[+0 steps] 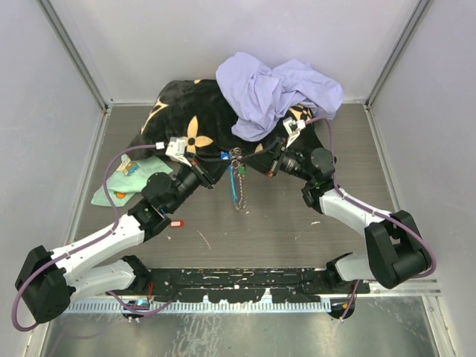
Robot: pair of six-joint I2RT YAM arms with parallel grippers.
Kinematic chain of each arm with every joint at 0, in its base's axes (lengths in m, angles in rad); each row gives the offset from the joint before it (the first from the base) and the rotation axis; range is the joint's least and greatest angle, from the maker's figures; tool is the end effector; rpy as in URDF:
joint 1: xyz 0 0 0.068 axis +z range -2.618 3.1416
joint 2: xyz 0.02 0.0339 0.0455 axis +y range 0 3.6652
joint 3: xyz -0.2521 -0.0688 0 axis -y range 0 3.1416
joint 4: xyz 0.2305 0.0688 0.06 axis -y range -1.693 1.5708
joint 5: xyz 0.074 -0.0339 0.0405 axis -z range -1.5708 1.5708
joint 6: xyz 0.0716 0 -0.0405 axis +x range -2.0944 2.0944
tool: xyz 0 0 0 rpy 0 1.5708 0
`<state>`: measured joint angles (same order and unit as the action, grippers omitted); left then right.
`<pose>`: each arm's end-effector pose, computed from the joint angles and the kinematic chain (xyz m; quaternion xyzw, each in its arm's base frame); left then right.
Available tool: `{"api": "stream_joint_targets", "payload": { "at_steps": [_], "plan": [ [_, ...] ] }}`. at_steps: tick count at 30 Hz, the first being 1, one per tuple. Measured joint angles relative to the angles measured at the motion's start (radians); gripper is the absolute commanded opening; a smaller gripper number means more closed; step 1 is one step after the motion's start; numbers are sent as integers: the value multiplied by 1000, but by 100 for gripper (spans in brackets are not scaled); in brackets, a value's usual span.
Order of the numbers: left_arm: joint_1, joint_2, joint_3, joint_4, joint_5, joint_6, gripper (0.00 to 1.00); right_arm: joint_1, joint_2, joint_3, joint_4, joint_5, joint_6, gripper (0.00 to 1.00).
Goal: Remove the keys from the keyring
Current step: Remove the key from the keyring.
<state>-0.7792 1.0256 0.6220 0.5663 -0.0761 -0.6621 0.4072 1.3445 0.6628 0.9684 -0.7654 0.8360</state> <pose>0.1947 -0.1847 0.3173 0.0089 0.6474 -0.4841 0.5886 0.2565 0.1647 0.2960 -0.1740 0.6064 0.6144 0.4737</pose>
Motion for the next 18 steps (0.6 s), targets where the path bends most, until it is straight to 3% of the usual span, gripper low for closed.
{"api": "stream_joint_targets", "payload": {
  "at_steps": [6, 9, 18],
  "plan": [
    [13, -14, 55, -102, 73, 36, 0, -6, -40, 2, -49, -52, -75, 35],
    [16, -23, 90, -166, 120, 66, 0, -14, -65, 15, -113, -89, -143, 42],
    [32, -43, 224, -354, 304, 176, 0, -25, -110, 161, -529, -270, -541, 58]
  ]
}}
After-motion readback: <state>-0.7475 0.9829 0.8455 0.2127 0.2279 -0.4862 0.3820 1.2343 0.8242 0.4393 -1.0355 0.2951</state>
